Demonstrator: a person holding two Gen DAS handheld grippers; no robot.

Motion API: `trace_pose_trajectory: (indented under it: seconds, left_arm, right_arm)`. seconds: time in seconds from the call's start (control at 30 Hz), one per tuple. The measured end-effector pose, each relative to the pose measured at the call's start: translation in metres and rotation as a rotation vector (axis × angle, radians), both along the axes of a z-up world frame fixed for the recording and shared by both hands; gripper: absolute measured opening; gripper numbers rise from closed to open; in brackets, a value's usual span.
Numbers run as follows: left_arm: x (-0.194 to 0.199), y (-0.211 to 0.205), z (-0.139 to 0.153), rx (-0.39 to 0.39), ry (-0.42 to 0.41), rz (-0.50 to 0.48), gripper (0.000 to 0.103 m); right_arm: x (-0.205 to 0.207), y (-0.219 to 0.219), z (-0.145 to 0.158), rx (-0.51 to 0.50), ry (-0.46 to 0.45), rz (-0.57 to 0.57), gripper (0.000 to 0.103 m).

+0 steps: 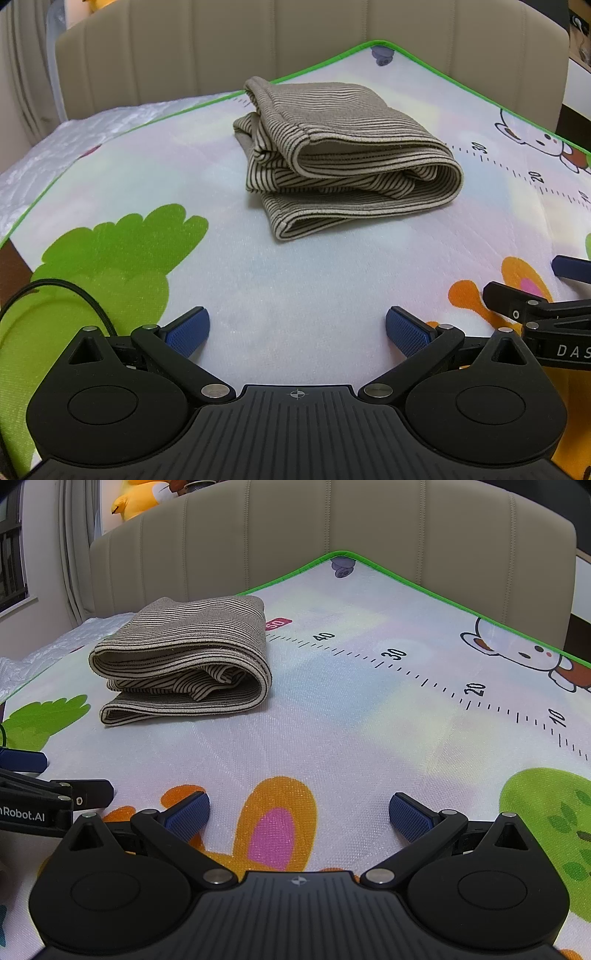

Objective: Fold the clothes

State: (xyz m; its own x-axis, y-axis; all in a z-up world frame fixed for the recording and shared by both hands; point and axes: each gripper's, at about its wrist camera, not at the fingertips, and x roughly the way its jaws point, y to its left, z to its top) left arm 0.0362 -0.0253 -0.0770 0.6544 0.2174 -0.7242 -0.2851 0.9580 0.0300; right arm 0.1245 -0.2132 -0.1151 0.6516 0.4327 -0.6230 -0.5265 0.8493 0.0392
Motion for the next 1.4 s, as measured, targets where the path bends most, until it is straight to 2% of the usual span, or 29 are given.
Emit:
trace_pose_trajectory:
  seconds: [1.4]
  left_arm:
    - [0.0005, -0.0034, -0.0006, 0.012, 0.004, 0.006, 0.103]
  right_arm:
    - [0.0004, 0.0, -0.0001, -0.001, 0.0, 0.0, 0.103]
